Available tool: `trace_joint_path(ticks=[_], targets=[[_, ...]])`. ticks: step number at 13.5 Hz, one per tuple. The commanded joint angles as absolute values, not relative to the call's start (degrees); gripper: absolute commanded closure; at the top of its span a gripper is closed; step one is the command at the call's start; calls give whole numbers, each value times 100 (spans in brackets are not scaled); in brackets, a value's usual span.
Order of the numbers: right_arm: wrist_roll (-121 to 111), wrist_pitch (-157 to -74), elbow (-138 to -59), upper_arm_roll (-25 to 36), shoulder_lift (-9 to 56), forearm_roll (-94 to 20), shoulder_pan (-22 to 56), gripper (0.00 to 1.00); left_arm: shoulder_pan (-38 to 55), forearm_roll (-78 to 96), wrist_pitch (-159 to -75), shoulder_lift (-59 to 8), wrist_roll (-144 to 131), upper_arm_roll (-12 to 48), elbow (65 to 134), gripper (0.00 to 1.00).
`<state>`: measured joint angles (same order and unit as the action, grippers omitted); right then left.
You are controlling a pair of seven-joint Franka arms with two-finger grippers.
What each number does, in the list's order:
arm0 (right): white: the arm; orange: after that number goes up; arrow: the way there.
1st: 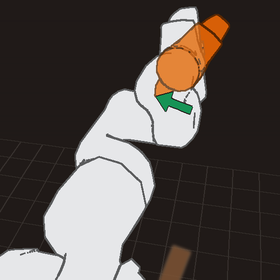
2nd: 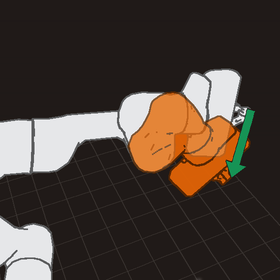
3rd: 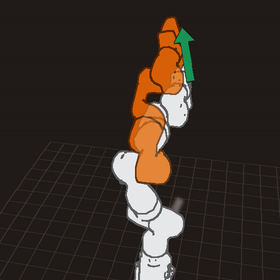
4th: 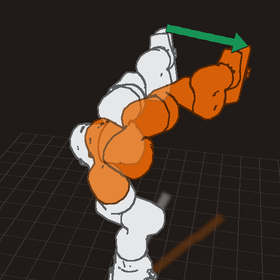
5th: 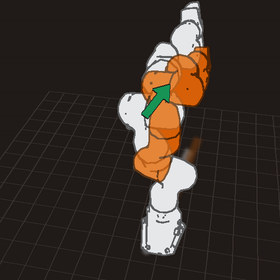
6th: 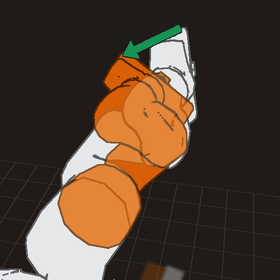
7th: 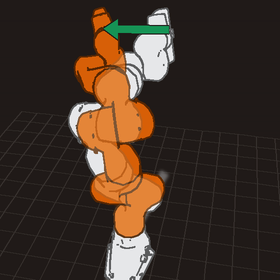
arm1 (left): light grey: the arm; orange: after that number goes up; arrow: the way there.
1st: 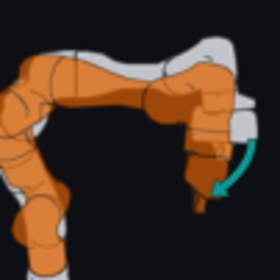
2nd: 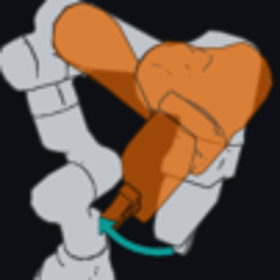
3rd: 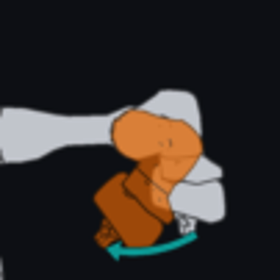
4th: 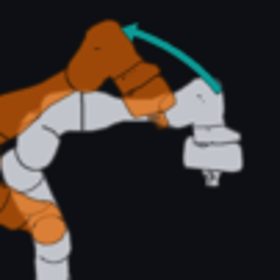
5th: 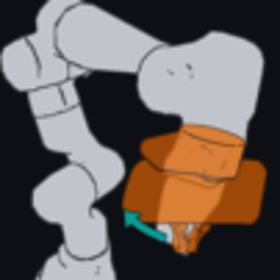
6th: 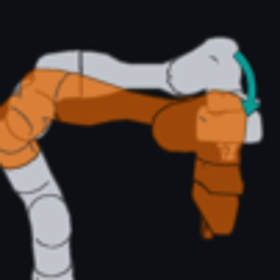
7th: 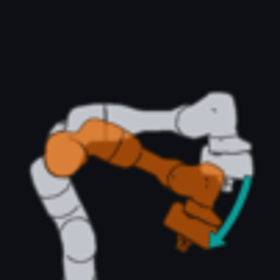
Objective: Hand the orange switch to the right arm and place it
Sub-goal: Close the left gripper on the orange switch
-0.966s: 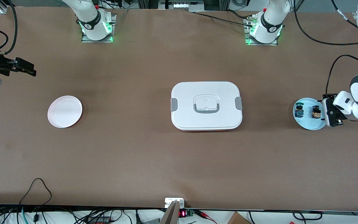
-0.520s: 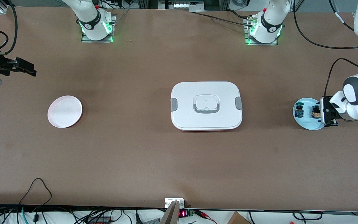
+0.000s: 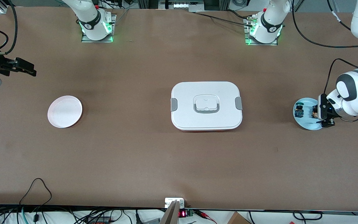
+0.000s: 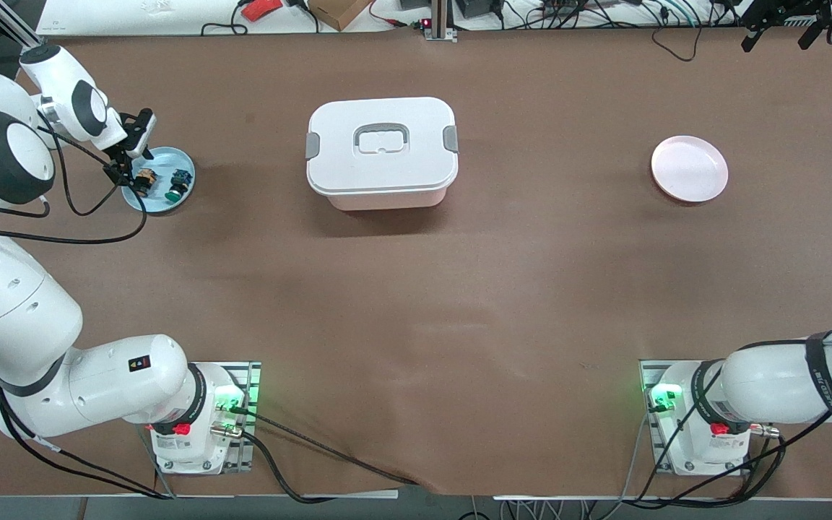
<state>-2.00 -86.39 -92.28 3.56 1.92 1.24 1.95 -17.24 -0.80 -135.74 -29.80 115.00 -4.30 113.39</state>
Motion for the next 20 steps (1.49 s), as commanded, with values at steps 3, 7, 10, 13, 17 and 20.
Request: trace_joint_path(ticks=[3, 7, 10, 13, 17, 20], targets=[[-114, -8640, -9229, 343, 185, 105, 167, 0, -1959, -106, -13667, -2786, 11646, -378, 11575, 0], [-114, -8613, -9220, 343, 176, 114, 193, 0, -1960, -27, -13667, -2804, 11637, -369, 11575, 0], [-114, -8640, -9220, 343, 176, 114, 185, 0, -1969, 9, -13676, -2821, 11637, -316, 11575, 0], [-114, -8639, -9220, 343, 176, 114, 193, 0, -2004, 53, -13685, -2874, 11637, -308, 11575, 0], [-114, -8622, -9220, 343, 184, 105, 176, 0, -2030, 97, -13807, -2962, 11637, -308, 11575, 0], [-114, -8613, -9220, 343, 176, 105, 176, 0, -2048, 97, -13808, -2962, 11646, -299, 11575, 2]])
